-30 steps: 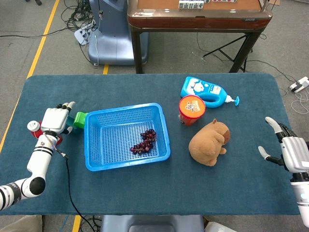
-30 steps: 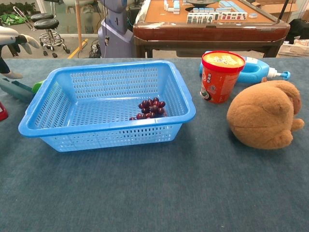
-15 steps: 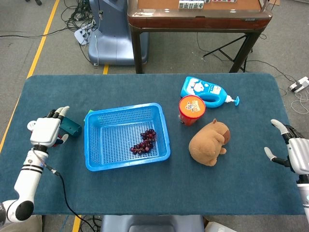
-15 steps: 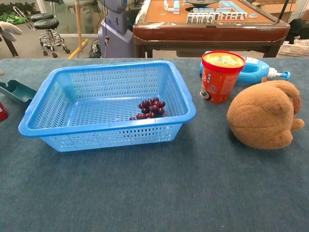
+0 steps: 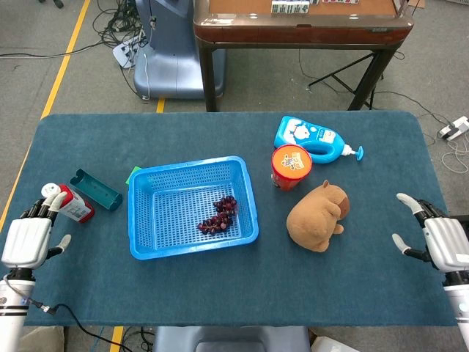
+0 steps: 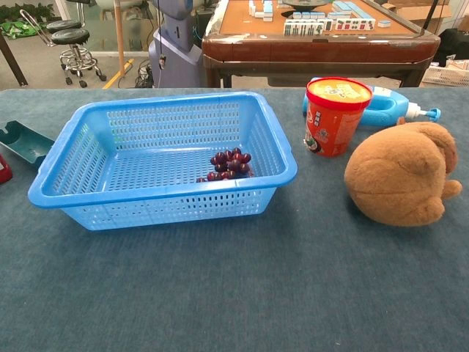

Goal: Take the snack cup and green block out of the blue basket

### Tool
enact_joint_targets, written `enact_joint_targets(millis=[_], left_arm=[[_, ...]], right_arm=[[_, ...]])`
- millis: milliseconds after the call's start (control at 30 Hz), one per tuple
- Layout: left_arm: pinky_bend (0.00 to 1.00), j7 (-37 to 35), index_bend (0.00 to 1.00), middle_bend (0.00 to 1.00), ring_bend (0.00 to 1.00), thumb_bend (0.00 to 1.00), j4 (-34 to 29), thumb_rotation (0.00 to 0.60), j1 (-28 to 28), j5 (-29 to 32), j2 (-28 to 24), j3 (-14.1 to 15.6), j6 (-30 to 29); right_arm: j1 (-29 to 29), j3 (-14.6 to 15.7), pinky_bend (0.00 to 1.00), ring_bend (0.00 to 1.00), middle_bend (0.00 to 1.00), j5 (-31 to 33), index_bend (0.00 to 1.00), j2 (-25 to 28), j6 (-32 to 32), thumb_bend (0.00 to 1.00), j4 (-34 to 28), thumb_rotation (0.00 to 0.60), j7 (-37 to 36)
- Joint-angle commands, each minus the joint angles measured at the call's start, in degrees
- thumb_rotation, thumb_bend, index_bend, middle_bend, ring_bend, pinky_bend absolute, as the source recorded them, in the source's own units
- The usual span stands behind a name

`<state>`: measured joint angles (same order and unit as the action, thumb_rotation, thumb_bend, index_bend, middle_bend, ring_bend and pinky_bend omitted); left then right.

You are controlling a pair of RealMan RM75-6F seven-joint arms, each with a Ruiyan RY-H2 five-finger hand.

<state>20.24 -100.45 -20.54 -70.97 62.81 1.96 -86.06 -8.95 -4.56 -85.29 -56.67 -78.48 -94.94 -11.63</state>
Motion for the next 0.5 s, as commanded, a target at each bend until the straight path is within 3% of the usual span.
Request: enact_joint_targets(millis=[33, 267, 500], left_arm=[[0.30, 0.9, 0.11, 0.13, 0.15, 0.29, 3.0, 0.600, 2.8, -3.2, 2.6, 1.0, -3.6], [0.29, 4.7, 0.11, 0.12, 0.15, 0.29, 4.6, 0.600, 6.3, -4.5, 5.1, 1.5, -5.5], [0.29, 4.3, 0.11, 0.12, 0.15, 0.29, 2.4, 0.600, 8.4, -4.5, 4.2, 1.0, -5.0]], right_arm=[[0.4, 0.8, 0.36, 0.20, 0.22, -1.2, 0.15, -0.2, -0.4, 0.29, -0.2, 0.600, -0.2], [1.8, 2.8, 0.36, 0.20, 0.23, -4.4, 0.15, -1.6, -2.7, 0.29, -0.3, 0.600, -0.5], [2.8, 2.5, 0.36, 0.20, 0.23, -5.6, 0.15, -3.1, -5.9, 0.29, 1.0, 0.600, 1.4]])
